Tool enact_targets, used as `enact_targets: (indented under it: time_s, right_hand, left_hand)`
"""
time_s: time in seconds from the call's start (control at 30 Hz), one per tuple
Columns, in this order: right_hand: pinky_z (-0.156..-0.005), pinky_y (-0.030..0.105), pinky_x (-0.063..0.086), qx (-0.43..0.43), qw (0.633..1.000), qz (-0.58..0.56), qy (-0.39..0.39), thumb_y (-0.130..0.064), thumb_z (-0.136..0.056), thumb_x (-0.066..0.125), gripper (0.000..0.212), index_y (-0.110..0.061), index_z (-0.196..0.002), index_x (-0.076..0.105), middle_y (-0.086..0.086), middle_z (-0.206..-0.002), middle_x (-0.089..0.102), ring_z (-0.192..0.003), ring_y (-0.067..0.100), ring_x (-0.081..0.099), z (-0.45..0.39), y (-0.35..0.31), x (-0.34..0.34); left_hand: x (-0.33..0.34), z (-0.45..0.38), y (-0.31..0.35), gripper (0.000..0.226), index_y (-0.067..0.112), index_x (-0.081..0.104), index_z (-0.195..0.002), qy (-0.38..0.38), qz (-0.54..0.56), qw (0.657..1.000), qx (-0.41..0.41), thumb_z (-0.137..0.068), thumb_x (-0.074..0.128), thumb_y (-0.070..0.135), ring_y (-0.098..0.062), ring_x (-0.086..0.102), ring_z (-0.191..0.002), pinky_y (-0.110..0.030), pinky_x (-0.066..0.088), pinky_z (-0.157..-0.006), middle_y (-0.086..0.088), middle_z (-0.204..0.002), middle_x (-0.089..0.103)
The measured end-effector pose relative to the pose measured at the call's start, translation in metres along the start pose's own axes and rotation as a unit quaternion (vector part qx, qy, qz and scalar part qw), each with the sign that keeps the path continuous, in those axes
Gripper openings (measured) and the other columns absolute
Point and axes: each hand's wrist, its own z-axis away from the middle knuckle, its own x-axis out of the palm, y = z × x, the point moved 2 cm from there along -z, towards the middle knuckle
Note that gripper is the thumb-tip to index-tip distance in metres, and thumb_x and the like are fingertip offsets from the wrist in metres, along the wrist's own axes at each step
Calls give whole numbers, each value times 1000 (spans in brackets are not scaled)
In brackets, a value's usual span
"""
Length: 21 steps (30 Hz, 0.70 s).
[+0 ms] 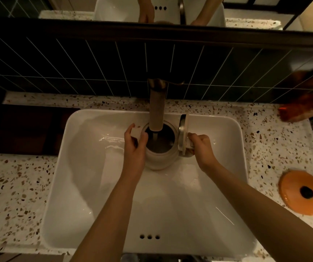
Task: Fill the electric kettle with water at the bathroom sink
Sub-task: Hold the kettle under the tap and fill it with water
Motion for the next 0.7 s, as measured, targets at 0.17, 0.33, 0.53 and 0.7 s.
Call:
enact_targets:
  time_s: [0.17,0.33,0.53,0.7]
  right_hand:
    - [-41,9,45,6,1000,-8,-1,0,-99,38,45,-5,-58,56,-8,-35,59,-36,-4,56,0,-1,4]
    - [-40,8,45,8,1000,-15,2,1,-99,36,48,-7,-55,55,-8,-35,59,-35,-4,56,1,0,4]
    - [-39,7,42,-2,1000,-4,10,1,-98,37,51,-10,-49,48,-9,-30,52,-31,-4,50,0,2,5]
    - [-41,7,42,-7,1000,9,6,-1,-98,38,50,-9,-49,47,-8,-31,51,-33,-3,48,-3,8,3]
  left_hand:
    - [5,-1,0,50,25,36,-146,30,48,998,-34,-99,52,34,1,56,-101,-19,42,-91,5,-106,56]
    - [6,-1,-3,7,33,60,-99,23,94,994,-54,-99,54,29,-4,61,-101,-26,45,-91,10,-103,66]
    - [8,-2,-1,7,30,61,-103,36,120,990,-67,-98,56,29,-6,62,-104,-25,47,-91,8,-106,67]
    - [8,-3,0,11,37,59,-101,36,127,988,-77,-98,55,27,-1,61,-101,-23,45,-88,12,-106,66]
